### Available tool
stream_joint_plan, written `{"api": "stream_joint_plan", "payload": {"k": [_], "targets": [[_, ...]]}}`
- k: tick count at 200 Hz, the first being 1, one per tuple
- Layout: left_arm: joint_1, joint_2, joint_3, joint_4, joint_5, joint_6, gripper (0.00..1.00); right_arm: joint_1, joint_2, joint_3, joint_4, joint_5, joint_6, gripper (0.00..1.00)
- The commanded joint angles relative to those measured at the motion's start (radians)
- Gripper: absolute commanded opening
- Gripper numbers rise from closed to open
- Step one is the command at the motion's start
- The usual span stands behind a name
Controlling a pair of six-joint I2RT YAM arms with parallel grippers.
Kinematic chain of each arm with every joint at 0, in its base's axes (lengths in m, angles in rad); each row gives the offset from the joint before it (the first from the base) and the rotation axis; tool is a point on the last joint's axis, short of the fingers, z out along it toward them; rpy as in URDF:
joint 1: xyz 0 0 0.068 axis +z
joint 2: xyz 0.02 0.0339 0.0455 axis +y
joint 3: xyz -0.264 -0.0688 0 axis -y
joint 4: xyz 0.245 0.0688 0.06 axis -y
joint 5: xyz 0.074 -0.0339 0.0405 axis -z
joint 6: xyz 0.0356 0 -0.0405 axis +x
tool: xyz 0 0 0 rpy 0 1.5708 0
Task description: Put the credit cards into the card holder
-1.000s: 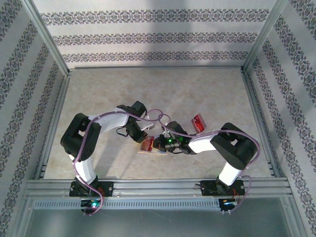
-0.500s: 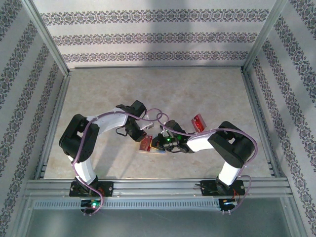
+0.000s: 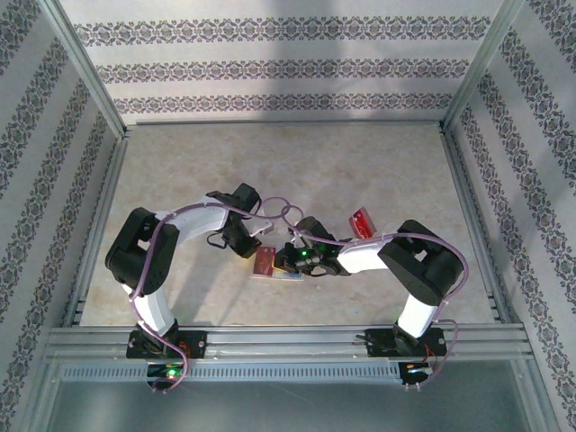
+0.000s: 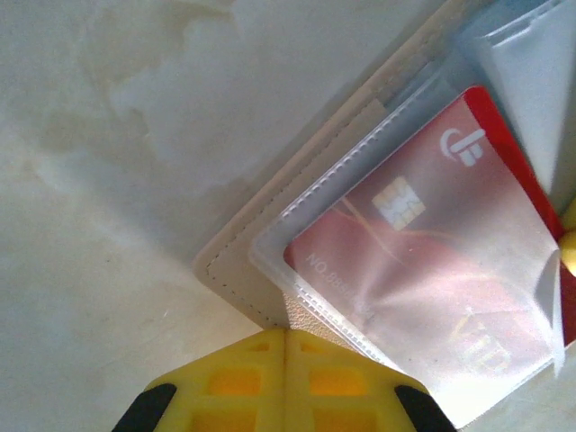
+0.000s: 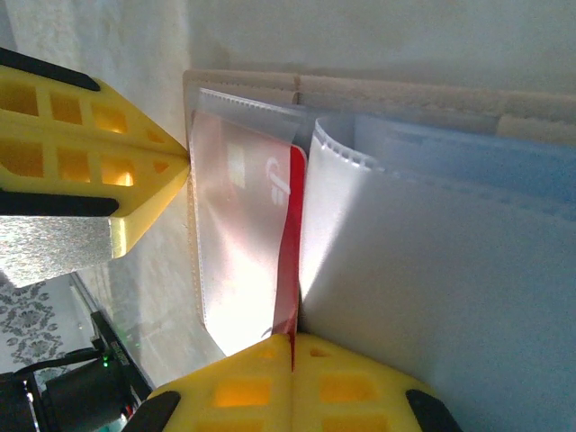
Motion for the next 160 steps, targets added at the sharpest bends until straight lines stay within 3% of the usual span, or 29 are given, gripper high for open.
{"api": "stream_joint_plan", "payload": {"k": [1,83,131,160], "targets": [[0.008,0.011,-0.021,0.018,-0.010,0.016,0.00,0.013,0.028,0.027,-0.035,-0.002,-0.032,0.05],[0.008,-0.010,0.049,-0.057,0.009,0.003,0.00,0.016,0.046,0.065,-0.055,-0.015,-0.042,0.07],[0.004,-0.041,0.060,-0.089,0.124,-0.031,0.00,0.016,0.051,0.070,-0.065,-0.018,-0.046,0.08],[0.002,0.014,0.058,-0.063,0.084,-0.023,0.00,0.015,0.051,0.076,-0.068,-0.018,-0.047,0.10]]}}
